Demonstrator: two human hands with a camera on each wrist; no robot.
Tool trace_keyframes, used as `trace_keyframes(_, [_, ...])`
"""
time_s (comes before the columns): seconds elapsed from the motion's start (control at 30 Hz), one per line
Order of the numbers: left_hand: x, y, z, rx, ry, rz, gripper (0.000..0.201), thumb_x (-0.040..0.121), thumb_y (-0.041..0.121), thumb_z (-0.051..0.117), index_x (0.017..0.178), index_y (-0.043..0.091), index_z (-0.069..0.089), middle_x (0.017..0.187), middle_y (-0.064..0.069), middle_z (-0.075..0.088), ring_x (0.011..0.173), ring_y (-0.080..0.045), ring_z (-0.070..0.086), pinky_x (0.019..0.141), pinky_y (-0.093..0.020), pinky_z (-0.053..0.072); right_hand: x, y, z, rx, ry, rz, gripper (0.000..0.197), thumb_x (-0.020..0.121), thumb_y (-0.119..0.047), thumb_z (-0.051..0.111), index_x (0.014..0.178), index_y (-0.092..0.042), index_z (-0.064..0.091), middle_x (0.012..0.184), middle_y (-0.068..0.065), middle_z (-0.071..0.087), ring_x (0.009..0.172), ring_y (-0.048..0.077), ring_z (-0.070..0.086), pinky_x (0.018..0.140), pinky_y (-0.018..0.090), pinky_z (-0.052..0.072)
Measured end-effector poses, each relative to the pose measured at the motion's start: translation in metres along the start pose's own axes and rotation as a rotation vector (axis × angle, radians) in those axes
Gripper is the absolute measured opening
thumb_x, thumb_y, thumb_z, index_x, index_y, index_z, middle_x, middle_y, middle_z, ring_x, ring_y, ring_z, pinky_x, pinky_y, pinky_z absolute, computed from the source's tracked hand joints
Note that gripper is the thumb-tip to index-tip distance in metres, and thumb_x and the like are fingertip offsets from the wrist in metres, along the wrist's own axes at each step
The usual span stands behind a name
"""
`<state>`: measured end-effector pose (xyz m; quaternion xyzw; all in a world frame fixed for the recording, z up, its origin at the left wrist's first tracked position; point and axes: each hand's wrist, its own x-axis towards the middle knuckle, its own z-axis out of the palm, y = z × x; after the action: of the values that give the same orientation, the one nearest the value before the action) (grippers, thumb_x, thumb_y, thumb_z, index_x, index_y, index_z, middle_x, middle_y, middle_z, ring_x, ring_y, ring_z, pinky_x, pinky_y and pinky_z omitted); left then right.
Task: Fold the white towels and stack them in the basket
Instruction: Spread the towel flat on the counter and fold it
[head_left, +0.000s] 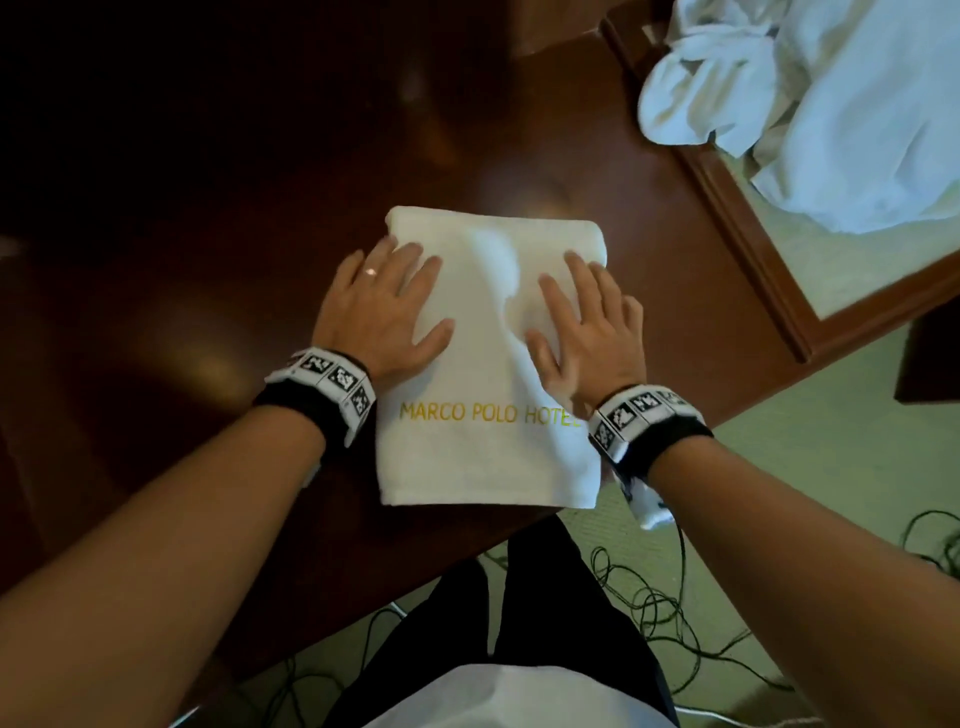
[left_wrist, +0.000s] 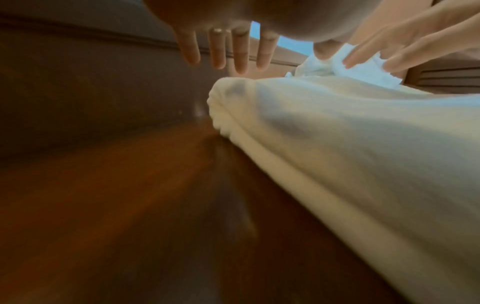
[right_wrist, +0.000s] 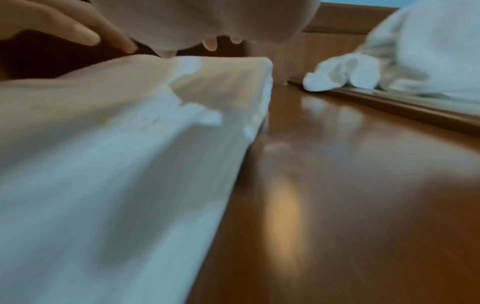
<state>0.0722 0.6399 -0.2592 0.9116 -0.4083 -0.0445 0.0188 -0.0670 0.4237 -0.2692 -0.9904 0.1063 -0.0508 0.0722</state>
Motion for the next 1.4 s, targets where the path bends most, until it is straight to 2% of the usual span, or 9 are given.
trace_keyframes(0.2, [0.023,-0.008,0.031,0.051,-0.229,0.002,0.079,0.097,0.070,0.008,0.161,0.024,-0.005,0.168,0.005,-0.012,0.155,-0.016,-0.005,0.121,-0.055,0.006,0.041,0.016,0.023,-0.119,-0.354,-0.113,0.072,0.098,-0.066,0.018,0.158,-0.028,0.006,0.167,0.001,-0.007,0.153,0.023,-0.003,0.118,0.057,0.017])
trace_keyframes(0.33, [0.015,-0.011,0.036,0.015,-0.218,-0.057,0.080,0.097,0.070,0.008,0.160,0.023,-0.009,0.167,0.006,-0.016,0.155,-0.015,-0.010,0.122,-0.055,0.001,0.024,0.035,0.025,-0.089,-0.366,0.008,0.075,0.099,-0.067,0.012,0.158,-0.024,0.000,0.166,-0.001,-0.012,0.153,0.023,-0.008,0.119,0.056,0.011])
trace_keyframes(0.5, [-0.023,0.004,0.032,-0.038,-0.217,-0.265,0.092,0.095,0.071,0.021,0.159,0.008,0.005,0.168,-0.012,0.008,0.154,-0.029,0.009,0.122,-0.053,0.012,-0.020,0.027,0.014,-0.002,-0.334,0.232,0.073,0.100,-0.060,0.022,0.156,-0.012,0.016,0.160,0.012,0.022,0.143,0.035,0.025,0.108,0.056,0.028])
trace_keyframes(0.63, [-0.066,0.034,0.021,-0.046,-0.238,-0.370,0.090,0.084,0.076,0.030,0.135,0.004,0.048,0.123,-0.017,0.061,0.112,-0.036,0.056,0.091,-0.046,0.041,-0.068,0.010,0.009,0.073,-0.348,0.336,0.073,0.096,-0.063,0.026,0.143,-0.008,0.035,0.122,0.012,0.051,0.106,0.035,0.055,0.089,0.049,0.041])
trace_keyframes(0.9, [-0.098,0.063,0.027,-0.703,-0.247,-0.841,0.077,0.071,0.062,0.079,0.118,0.007,0.054,0.123,-0.015,0.065,0.117,-0.036,0.059,0.091,-0.040,0.050,-0.091,-0.021,0.012,0.712,-0.289,0.759,0.071,0.061,-0.063,0.072,0.117,-0.021,0.060,0.108,-0.002,0.069,0.105,0.022,0.064,0.088,0.035,0.052])
trace_keyframes(1.03, [-0.096,0.062,0.017,-0.841,-0.239,-0.790,0.072,0.060,0.060,0.087,0.107,0.008,0.068,0.112,-0.012,0.072,0.108,-0.031,0.067,0.087,-0.039,0.055,-0.087,-0.023,-0.007,0.708,-0.313,0.813,0.049,0.074,-0.043,0.079,0.108,-0.011,0.066,0.108,0.007,0.070,0.103,0.029,0.064,0.086,0.036,0.052])
trace_keyframes(1.13, [-0.087,0.070,-0.005,-0.818,-0.183,-0.703,0.072,0.068,0.054,0.087,0.115,0.006,0.061,0.120,-0.013,0.066,0.115,-0.033,0.060,0.092,-0.039,0.050,-0.080,-0.018,-0.033,0.686,-0.292,0.800,0.045,0.079,-0.041,0.074,0.113,-0.013,0.063,0.113,0.007,0.067,0.106,0.030,0.062,0.087,0.036,0.050])
trace_keyframes(1.27, [-0.066,0.090,-0.043,-0.767,-0.155,-0.572,0.086,0.053,0.075,0.070,0.111,0.013,0.062,0.114,-0.008,0.065,0.109,-0.032,0.062,0.087,-0.041,0.053,-0.080,0.001,-0.077,0.719,-0.259,0.781,0.037,0.082,-0.039,0.072,0.111,-0.020,0.060,0.115,0.005,0.065,0.097,0.027,0.059,0.082,0.031,0.045])
trace_keyframes(1.4, [-0.036,0.127,-0.087,-0.768,-0.081,-0.449,0.066,0.061,0.068,0.077,0.102,0.018,0.062,0.108,-0.003,0.066,0.101,-0.028,0.064,0.084,-0.043,0.055,-0.084,0.034,-0.120,0.708,-0.179,0.784,0.044,0.081,-0.043,0.073,0.111,-0.014,0.060,0.111,0.006,0.064,0.095,0.025,0.060,0.078,0.033,0.048])
